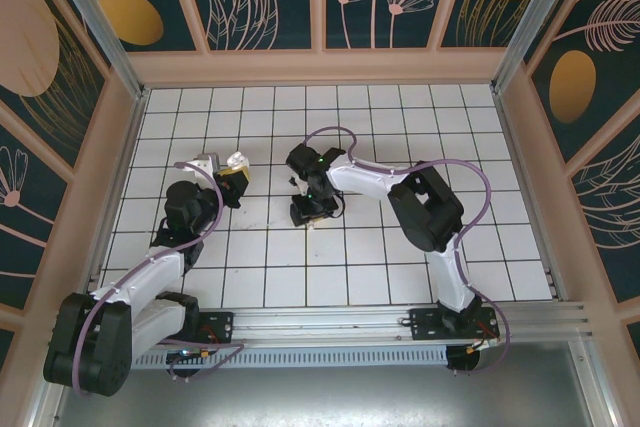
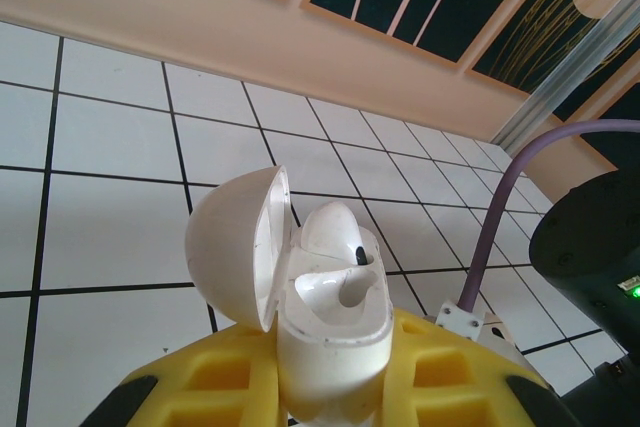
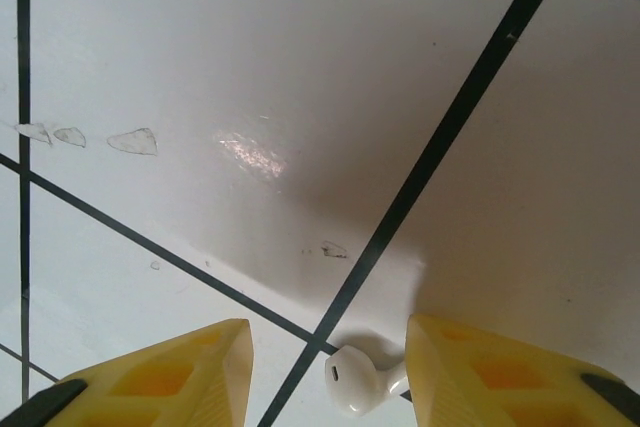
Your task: Insert the wireless bluetooth earbuds into the charging case
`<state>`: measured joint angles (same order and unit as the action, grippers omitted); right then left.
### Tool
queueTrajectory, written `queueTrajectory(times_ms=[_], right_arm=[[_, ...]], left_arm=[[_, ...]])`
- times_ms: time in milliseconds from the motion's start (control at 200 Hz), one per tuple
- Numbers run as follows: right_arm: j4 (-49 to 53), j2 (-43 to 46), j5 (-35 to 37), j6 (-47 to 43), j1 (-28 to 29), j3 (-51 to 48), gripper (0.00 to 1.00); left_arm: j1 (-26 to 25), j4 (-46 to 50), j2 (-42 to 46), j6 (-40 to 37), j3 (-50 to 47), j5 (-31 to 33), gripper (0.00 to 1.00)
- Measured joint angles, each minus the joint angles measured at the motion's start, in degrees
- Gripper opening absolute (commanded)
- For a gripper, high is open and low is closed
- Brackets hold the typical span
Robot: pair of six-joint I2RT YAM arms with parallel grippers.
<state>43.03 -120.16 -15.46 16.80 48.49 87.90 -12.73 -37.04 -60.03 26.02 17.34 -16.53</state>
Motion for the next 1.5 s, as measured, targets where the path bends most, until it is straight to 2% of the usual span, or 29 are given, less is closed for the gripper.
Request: queueTrajectory(times_ms=[425,776,1151,1501], right_arm=[[2.38,3.04,-0.52,0.52,-0.07,-4.33,0.45],[1.88,6.47,-0.42,2.82,-0.7,-4.72,0.52],[-0.76,4.7,-0.63,1.49,-1.97,-3.78,0.52],[-1.73,4.83,-1.07,1.31,-2.16,-8.11,0.51]], left_arm=[[0.0,0.0,-0.02,0.0,0.09,-1.05,0.17],[0.0,0.02,-1.49,0.02,0.48,-2.45,0.17],[0.0,0.55,-1.64,0.04,1.7,-2.73,0.17],[0.0,1.51,-1.09,0.04,2.14,-2.73,0.17]])
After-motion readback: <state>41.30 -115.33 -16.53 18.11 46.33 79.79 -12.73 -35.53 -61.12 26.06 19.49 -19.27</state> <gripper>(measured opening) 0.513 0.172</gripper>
